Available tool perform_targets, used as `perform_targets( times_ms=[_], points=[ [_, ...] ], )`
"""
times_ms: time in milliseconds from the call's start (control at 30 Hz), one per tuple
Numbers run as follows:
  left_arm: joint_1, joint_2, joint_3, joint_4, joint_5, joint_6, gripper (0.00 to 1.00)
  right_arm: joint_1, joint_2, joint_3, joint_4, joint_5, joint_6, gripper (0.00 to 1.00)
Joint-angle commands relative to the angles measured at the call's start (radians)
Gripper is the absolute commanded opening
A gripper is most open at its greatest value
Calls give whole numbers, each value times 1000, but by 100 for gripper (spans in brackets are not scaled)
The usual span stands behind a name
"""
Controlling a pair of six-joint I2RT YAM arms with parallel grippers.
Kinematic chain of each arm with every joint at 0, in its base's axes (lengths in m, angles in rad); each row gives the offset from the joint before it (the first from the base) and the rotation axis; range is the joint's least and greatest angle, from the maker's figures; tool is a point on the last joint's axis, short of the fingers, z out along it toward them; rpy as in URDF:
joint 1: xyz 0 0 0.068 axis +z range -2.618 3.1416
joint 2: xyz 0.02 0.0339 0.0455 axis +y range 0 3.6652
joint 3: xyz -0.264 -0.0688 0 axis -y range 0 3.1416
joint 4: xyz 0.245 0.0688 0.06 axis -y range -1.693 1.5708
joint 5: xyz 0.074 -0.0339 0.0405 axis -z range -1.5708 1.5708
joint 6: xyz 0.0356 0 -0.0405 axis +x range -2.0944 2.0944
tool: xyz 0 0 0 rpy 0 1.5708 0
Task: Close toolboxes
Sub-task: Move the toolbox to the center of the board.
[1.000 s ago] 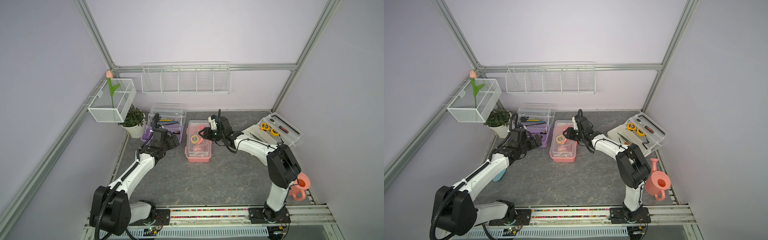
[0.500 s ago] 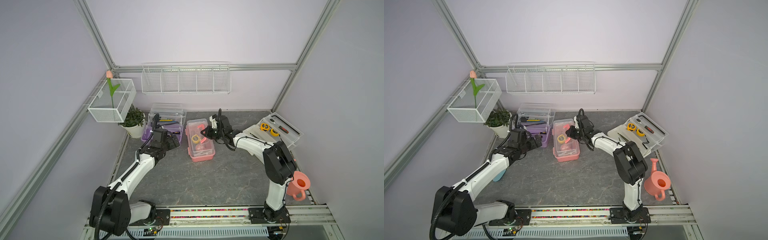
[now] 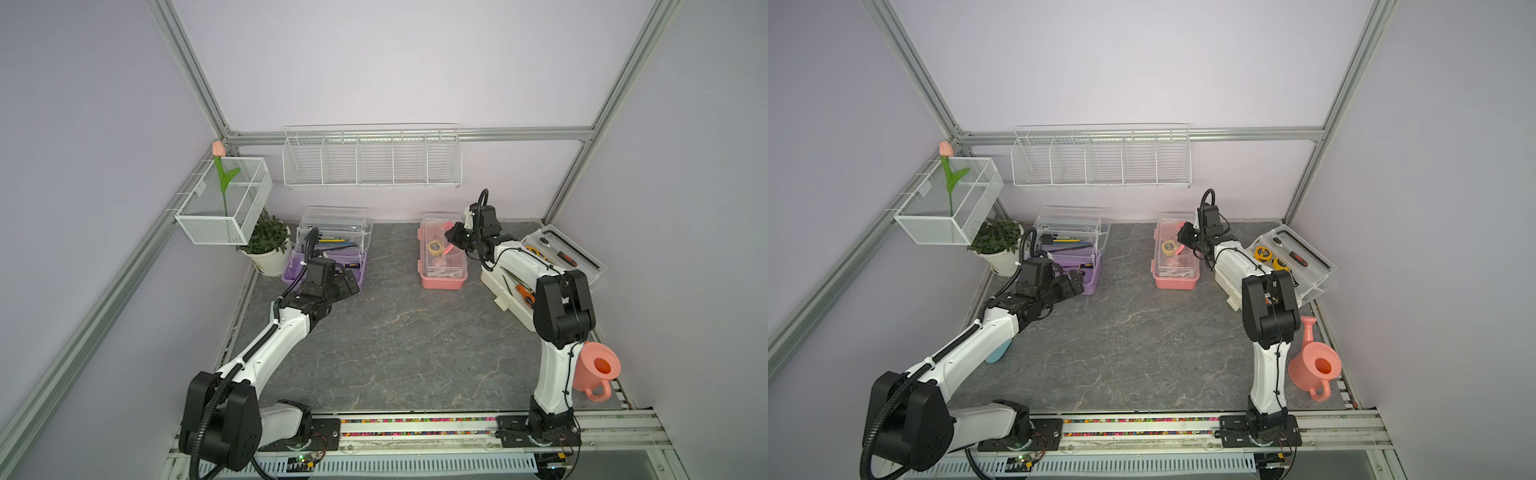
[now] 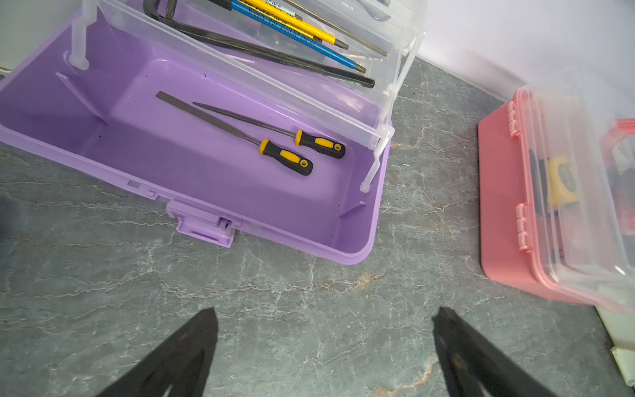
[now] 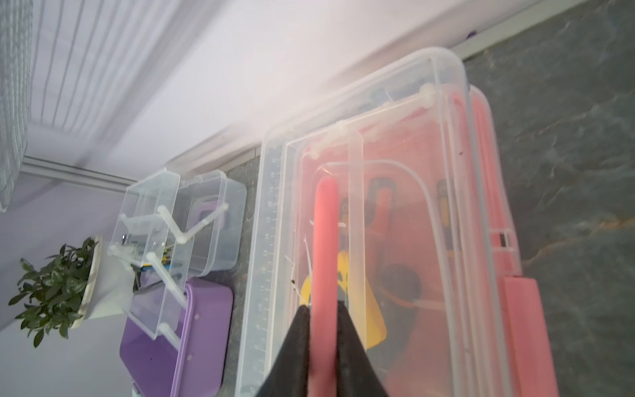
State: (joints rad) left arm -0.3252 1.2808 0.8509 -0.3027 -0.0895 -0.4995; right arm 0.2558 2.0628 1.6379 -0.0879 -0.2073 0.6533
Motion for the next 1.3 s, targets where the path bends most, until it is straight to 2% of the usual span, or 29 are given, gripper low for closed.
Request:
perform_targets(
  times_ms=[0, 167, 400, 467, 533, 633, 767, 900, 967, 1067, 1267],
  points=[
    [5, 45, 27, 16, -24, 7, 99, -9, 16, 70, 52, -32, -58, 21],
    [5, 160, 125, 32, 30, 39, 98, -36, 25, 105, 50, -70, -92, 39],
    [0, 337, 287, -14, 91, 133, 96, -36, -250, -201, 117, 54, -233, 51],
    [-7, 377, 329, -36, 82, 158, 96, -34, -340, -288, 124, 88, -278, 63],
    [-12, 416, 367, -55, 83, 180, 96, -36, -418, -365, 133, 93, -318, 91],
    [-16, 464, 407, -89, 97, 197, 95, -44, -488, -421, 129, 28, -364, 88],
    [-25, 496, 423, -114, 130, 200, 95, -86, -556, -522, 231, 12, -245, 88],
    [-50, 522, 431, -142, 143, 203, 95, -165, -573, -638, 487, -227, -44, 88],
    [-61, 538, 438, -159, 149, 204, 95, -174, -565, -648, 511, -286, 4, 88],
    [-73, 560, 444, -176, 169, 193, 94, -161, -570, -649, 448, -285, -26, 88],
    [-110, 567, 456, -203, 223, 152, 93, -95, -650, -670, 267, -131, -174, 89]
  ],
)
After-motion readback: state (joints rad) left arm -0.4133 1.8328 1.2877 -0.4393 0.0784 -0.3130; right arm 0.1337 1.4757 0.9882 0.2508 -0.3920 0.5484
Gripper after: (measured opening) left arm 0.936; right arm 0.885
